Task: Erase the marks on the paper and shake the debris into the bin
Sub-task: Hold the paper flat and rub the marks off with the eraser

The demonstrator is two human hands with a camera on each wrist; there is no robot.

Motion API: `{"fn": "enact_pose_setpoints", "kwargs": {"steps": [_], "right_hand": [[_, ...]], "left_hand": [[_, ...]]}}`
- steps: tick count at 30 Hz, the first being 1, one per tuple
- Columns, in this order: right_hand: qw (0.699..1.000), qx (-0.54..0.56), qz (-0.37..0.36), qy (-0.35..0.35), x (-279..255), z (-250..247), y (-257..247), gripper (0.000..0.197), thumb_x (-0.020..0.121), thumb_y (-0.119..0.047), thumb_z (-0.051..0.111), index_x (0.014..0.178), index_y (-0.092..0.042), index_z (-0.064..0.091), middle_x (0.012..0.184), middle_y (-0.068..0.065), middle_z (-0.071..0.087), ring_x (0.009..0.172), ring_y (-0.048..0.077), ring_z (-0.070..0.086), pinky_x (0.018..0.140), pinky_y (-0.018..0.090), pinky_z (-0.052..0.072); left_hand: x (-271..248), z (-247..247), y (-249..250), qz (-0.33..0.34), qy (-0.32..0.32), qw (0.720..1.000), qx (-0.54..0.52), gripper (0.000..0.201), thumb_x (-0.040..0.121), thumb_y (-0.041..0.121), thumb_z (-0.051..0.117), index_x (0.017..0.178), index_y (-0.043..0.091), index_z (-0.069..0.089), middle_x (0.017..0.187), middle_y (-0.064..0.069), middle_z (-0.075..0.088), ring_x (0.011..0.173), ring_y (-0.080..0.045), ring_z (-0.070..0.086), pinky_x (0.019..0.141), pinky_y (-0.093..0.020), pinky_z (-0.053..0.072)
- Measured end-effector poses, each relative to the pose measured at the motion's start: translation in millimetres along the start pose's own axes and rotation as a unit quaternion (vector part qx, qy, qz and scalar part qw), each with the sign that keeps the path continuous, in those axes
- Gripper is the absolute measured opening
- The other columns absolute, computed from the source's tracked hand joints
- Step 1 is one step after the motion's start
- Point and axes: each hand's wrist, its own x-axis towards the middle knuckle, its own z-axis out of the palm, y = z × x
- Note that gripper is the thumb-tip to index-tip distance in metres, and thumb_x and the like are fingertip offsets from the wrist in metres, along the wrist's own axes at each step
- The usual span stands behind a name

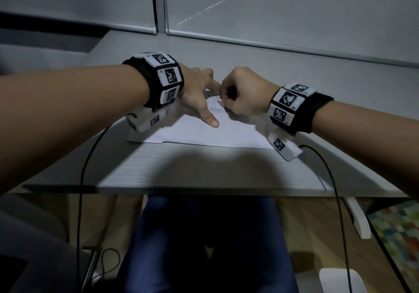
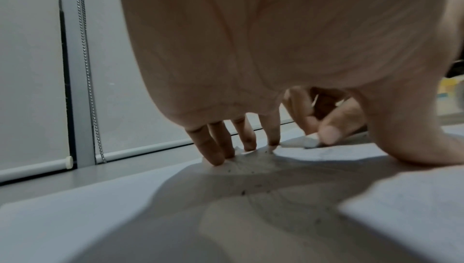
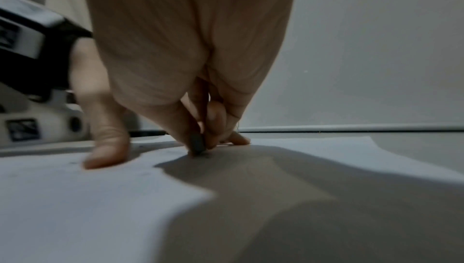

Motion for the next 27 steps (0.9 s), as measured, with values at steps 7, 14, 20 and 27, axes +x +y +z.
{"fn": "enact_pose_setpoints", "kwargs": {"steps": [7, 14, 20, 27], "right_hand": [[0.999, 0.010, 0.033, 0.004, 7, -6, 9, 0.012, 0.084, -0.017, 0.072, 0.074, -0.011, 0.077, 0.062, 0.001, 0.065, 0.053, 0.009, 0.054, 0.058, 0.022, 0.043], [1.000, 0.001, 0.004, -0.013, -3, 0, -1, 0.012, 0.085, -0.017, 0.070, 0.074, -0.010, 0.071, 0.065, 0.000, 0.067, 0.058, 0.009, 0.060, 0.060, 0.023, 0.049], [1.000, 0.004, 0.013, -0.009, 4, -4, 9, 0.012, 0.085, -0.018, 0.072, 0.076, -0.011, 0.075, 0.061, -0.004, 0.064, 0.053, 0.003, 0.056, 0.060, 0.023, 0.045], [0.999, 0.006, -0.028, -0.036, -9, 1, -15, 0.016, 0.087, -0.015, 0.068, 0.073, -0.008, 0.067, 0.063, -0.002, 0.062, 0.055, 0.005, 0.056, 0.057, 0.023, 0.045]], "left_hand": [[4, -1, 5, -0.016, -0.006, 1.000, 0.009, 0.117, 0.057, 0.092, 0.076, 0.158, 0.056, 0.030, 0.129, 0.005, 0.037, 0.137, -0.030, 0.041, 0.105, -0.050, 0.042], [7, -5, 9, -0.030, -0.021, 0.999, 0.013, 0.115, 0.056, 0.090, 0.077, 0.155, 0.053, 0.034, 0.132, 0.002, 0.037, 0.137, -0.031, 0.043, 0.099, -0.046, 0.040], [9, -7, 12, -0.036, -0.040, 0.998, 0.019, 0.127, 0.053, 0.090, 0.078, 0.162, 0.055, 0.023, 0.130, 0.001, 0.034, 0.136, -0.033, 0.043, 0.099, -0.044, 0.039], [6, -8, 13, -0.032, -0.043, 0.998, 0.021, 0.101, 0.056, 0.087, 0.080, 0.145, 0.049, 0.050, 0.124, 0.001, 0.035, 0.127, -0.031, 0.045, 0.102, -0.043, 0.040]]}}
